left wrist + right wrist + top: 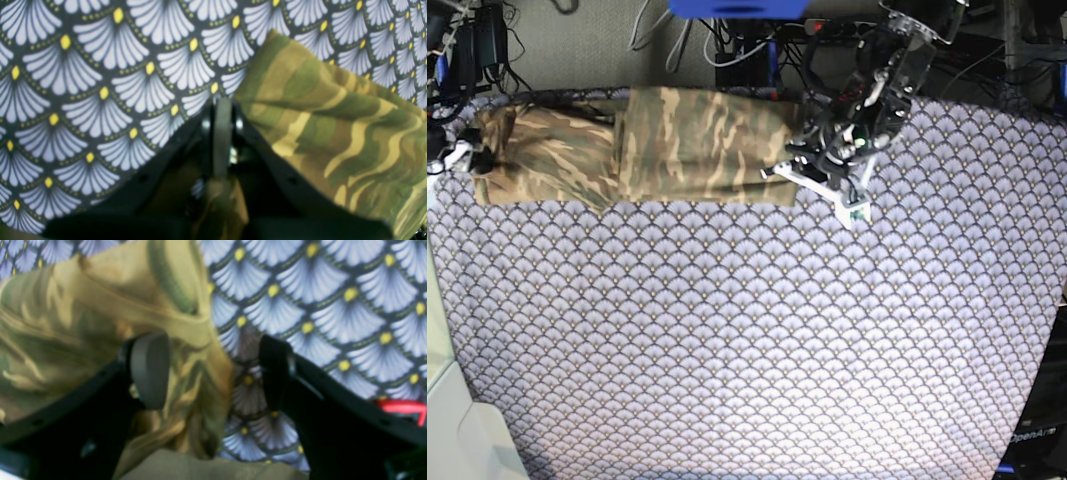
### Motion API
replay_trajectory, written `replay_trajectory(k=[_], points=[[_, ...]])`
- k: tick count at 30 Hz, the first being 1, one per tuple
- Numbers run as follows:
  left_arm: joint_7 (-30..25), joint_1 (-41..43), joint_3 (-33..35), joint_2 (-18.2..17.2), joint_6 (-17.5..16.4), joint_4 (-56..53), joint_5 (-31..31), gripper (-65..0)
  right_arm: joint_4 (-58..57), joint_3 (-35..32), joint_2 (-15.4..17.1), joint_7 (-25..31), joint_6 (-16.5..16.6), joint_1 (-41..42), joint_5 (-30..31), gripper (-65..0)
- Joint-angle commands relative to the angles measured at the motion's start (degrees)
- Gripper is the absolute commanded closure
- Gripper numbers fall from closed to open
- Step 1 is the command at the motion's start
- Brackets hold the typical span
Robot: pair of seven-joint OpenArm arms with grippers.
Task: Fold the T-shirt properly
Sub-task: 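Hold the folded end down with the left gripper while the right adjusts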
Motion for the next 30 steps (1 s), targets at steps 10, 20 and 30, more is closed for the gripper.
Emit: replay_trajectory(k=[10, 20, 30], points=[[1.2, 0.1, -0.1, -0.2, 1.0, -0.4, 0.4, -1.3, 8.8, 0.0, -3.3, -7.2, 0.3, -1.3, -0.1, -42.4], [1.0, 0.1, -0.1, -0.5, 1.0, -0.4, 0.4, -1.3, 8.8, 0.0, -2.9, -7.2, 0.3, -1.4, 3.2, -40.8], [1.0, 0.1, -0.1, -0.4, 1.0, -0.4, 0.4, -1.3, 8.8, -0.2, -0.4, -9.7, 0.3, -1.1, 6.4, -36.5]])
